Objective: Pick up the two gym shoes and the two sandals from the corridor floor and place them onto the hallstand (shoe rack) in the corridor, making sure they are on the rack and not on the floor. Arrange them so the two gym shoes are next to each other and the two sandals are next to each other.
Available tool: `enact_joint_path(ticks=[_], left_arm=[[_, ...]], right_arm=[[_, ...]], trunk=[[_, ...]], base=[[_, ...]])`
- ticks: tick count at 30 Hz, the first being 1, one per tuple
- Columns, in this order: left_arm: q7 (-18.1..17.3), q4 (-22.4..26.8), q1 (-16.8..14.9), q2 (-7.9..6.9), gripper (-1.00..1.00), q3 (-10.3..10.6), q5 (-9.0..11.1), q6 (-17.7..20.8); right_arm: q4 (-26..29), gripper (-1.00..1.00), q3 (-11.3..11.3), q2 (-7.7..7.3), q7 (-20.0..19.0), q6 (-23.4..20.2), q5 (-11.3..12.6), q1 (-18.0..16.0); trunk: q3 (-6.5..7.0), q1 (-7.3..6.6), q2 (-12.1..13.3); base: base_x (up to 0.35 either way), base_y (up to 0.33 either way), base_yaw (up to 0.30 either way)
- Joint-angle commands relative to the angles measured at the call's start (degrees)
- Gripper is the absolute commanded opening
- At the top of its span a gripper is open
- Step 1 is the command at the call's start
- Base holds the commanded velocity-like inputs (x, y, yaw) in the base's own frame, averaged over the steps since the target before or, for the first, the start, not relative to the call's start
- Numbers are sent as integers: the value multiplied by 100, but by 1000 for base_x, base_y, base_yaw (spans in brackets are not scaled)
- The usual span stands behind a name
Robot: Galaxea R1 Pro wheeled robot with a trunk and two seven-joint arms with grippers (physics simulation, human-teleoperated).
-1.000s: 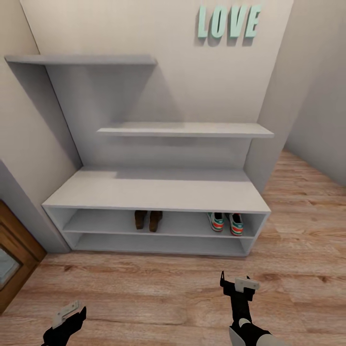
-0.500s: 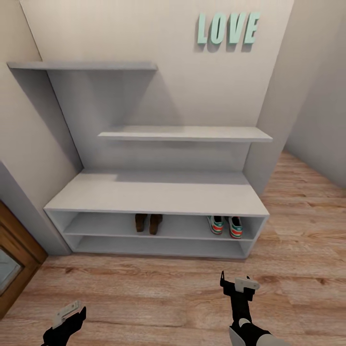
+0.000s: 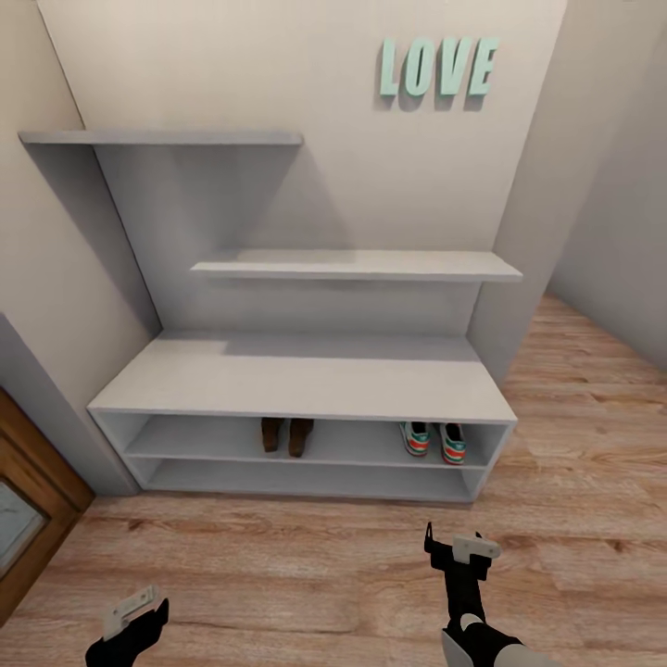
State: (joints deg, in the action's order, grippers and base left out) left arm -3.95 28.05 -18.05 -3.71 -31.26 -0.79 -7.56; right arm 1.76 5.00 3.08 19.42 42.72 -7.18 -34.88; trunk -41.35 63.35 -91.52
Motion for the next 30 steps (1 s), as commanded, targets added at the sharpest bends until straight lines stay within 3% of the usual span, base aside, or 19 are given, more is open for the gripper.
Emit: enact_joint_path(ticks=[1, 21, 30], left_arm=[[0, -17, 1, 0, 100, 1, 2, 0], [14, -308, 3, -1, 100, 7, 15, 16], [-22, -867, 74, 2, 100, 37, -9, 16]], right_arm=[[0, 100, 1, 0, 0, 0, 2, 0], [0, 100, 1, 0, 0, 0, 1, -1], [0, 100, 1, 0, 0, 0, -2, -1]], trunk=[[19, -23, 42], [378, -462, 844], [539, -660, 1205]], base=[[0, 0, 0], [0, 0, 0], [0, 0, 0]])
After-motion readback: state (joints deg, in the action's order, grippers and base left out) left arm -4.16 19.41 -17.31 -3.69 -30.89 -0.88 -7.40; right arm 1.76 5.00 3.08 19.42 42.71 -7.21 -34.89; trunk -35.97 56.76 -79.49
